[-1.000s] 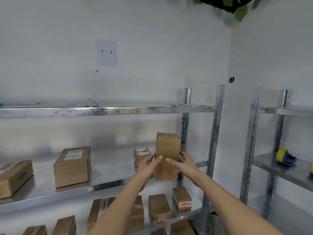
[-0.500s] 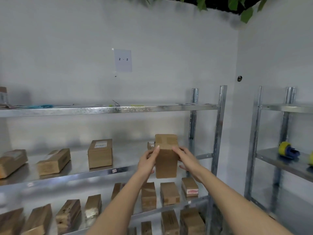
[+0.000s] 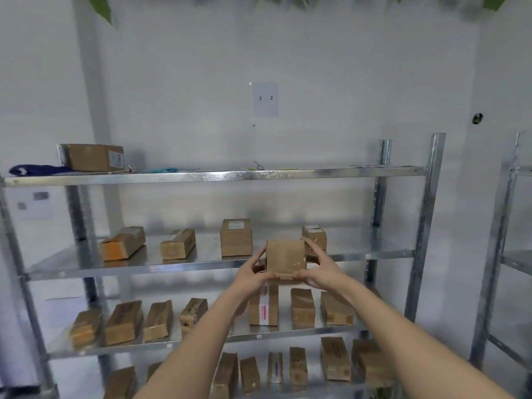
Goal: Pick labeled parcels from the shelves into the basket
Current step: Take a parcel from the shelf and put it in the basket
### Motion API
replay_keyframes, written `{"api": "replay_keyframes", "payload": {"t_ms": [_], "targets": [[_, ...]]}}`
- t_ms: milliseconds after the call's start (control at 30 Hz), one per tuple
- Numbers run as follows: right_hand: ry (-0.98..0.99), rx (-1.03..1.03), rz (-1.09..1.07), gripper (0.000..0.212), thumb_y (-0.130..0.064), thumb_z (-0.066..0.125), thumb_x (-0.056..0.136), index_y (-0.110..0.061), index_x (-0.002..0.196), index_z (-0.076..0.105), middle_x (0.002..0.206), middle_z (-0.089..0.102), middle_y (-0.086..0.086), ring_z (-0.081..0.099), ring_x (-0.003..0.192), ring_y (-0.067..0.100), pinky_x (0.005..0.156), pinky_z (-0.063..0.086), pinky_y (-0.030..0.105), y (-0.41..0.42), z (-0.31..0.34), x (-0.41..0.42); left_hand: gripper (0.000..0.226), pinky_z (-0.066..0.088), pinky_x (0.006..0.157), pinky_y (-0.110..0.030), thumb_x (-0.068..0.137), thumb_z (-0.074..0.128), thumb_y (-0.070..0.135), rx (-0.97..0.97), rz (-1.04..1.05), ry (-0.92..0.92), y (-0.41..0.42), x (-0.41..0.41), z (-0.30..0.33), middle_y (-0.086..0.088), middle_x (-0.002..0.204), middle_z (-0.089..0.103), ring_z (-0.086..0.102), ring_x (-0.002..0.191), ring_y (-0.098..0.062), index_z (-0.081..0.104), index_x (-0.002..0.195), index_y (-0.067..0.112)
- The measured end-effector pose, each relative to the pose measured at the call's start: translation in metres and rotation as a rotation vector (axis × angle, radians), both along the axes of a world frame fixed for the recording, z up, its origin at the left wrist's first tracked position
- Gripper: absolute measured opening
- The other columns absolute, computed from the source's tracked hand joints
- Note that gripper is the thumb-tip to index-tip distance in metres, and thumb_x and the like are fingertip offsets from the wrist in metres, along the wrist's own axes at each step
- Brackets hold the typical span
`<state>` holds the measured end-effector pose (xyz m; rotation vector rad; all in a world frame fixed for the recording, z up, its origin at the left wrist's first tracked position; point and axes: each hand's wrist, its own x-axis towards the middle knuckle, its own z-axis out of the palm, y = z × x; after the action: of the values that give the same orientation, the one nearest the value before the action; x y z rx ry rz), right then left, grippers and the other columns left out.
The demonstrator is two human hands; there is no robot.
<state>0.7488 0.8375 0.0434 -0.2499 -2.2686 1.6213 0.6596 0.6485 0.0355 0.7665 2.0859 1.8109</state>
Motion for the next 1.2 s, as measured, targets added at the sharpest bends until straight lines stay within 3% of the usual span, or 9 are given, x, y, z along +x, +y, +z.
{"api": "replay_keyframes", "payload": {"t_ms": [67,167,300,467,633,733,833,1033,1200], "targets": [[0.010,0.080,0.032,0.090,-0.008,0.087,0.075,-0.046,0.142,0.041,0.153,0.038,0.003,0.050,0.131,0.028,0.100,0.055,0.047,-0.023,0.002,-0.009,0.075,0.045,0.106,-0.048,0.076,0.080,0.016,0.014,0.040,-0.012,-0.028,-0.004,-0.002,0.005,0.131,0.050,0.049,0.122,-0.021,0.048,0.134,0.050],[0.017,0.032,0.107,0.069,-0.020,0.087,0.079,-0.038,0.132,0.046,0.136,0.053,0.002,0.058,0.117,0.017,0.084,0.057,0.027,-0.066,0.007,-0.024,0.049,0.051,0.097,-0.041,0.079,0.079,0.041,0.083,0.123,-0.081,-0.071,-0.007,-0.001,-0.003,0.130,0.056,0.058,0.115,-0.023,0.055,0.122,0.042],[0.041,-0.005,0.120,0.051,-0.054,0.081,0.078,-0.038,0.118,0.053,0.129,0.061,0.001,0.061,0.117,0.020,0.098,0.056,0.042,-0.132,0.010,-0.057,0.040,0.051,0.073,-0.024,0.089,0.067,0.045,0.148,0.284,-0.077,-0.133,-0.018,0.004,-0.005,0.119,0.064,0.064,0.107,-0.021,0.057,0.121,0.023],[0.069,-0.002,0.175,0.032,-0.040,0.075,0.090,-0.032,0.116,0.059,0.130,0.061,-0.002,0.060,0.115,0.018,0.091,0.060,0.042,-0.227,0.011,-0.098,0.046,0.050,0.093,-0.039,0.090,0.070,0.034,0.153,0.335,-0.123,-0.232,-0.045,0.002,0.007,0.112,0.068,0.061,0.114,-0.019,0.054,0.133,0.032],[0.013,0.130,0.324,0.059,-0.022,0.071,0.091,-0.038,0.143,0.047,0.150,0.049,-0.007,0.050,0.133,0.016,0.104,0.051,0.038,-0.346,-0.001,-0.145,0.052,0.056,0.091,-0.043,0.089,0.069,0.016,0.135,0.375,-0.143,-0.355,-0.073,-0.005,0.006,0.119,0.069,0.060,0.113,-0.017,0.056,0.135,0.037],[-0.013,0.124,0.346,0.058,-0.016,0.065,0.097,-0.032,0.150,0.045,0.149,0.047,-0.007,0.051,0.126,0.013,0.083,0.051,0.017,-0.425,-0.009,-0.168,0.047,0.057,0.084,-0.035,0.090,0.066,0.012,0.158,0.434,-0.156,-0.429,-0.087,-0.009,0.004,0.116,0.071,0.064,0.108,-0.015,0.059,0.130,0.035],[-0.011,0.155,0.400,0.057,-0.020,0.067,0.098,-0.025,0.150,0.043,0.136,0.048,-0.009,0.052,0.113,0.007,0.069,0.045,0.004,-0.499,-0.020,-0.189,0.035,0.049,0.089,-0.035,0.093,0.063,0.028,0.160,0.496,-0.194,-0.498,-0.097,-0.015,0.006,0.119,0.069,0.061,0.110,-0.016,0.063,0.127,0.034],[0.000,0.241,0.451,0.083,-0.053,0.077,0.082,-0.028,0.152,0.040,0.142,0.054,-0.001,0.057,0.119,0.014,0.101,0.049,0.031,-0.644,-0.060,-0.237,0.028,0.047,0.083,-0.032,0.098,0.056,0.034,0.176,0.588,-0.248,-0.630,-0.121,-0.045,0.005,0.119,0.066,0.060,0.103,-0.011,0.066,0.123,0.028],[-0.065,0.279,0.493,0.107,-0.083,0.073,0.057,-0.044,0.149,0.036,0.138,0.048,-0.003,0.054,0.121,0.019,0.107,0.047,0.043,-0.739,-0.093,-0.285,0.034,0.037,0.109,-0.047,0.094,0.058,0.041,0.140,0.648,-0.267,-0.717,-0.144,-0.076,0.007,0.132,0.060,0.054,0.121,-0.019,0.064,0.127,0.036]]}}
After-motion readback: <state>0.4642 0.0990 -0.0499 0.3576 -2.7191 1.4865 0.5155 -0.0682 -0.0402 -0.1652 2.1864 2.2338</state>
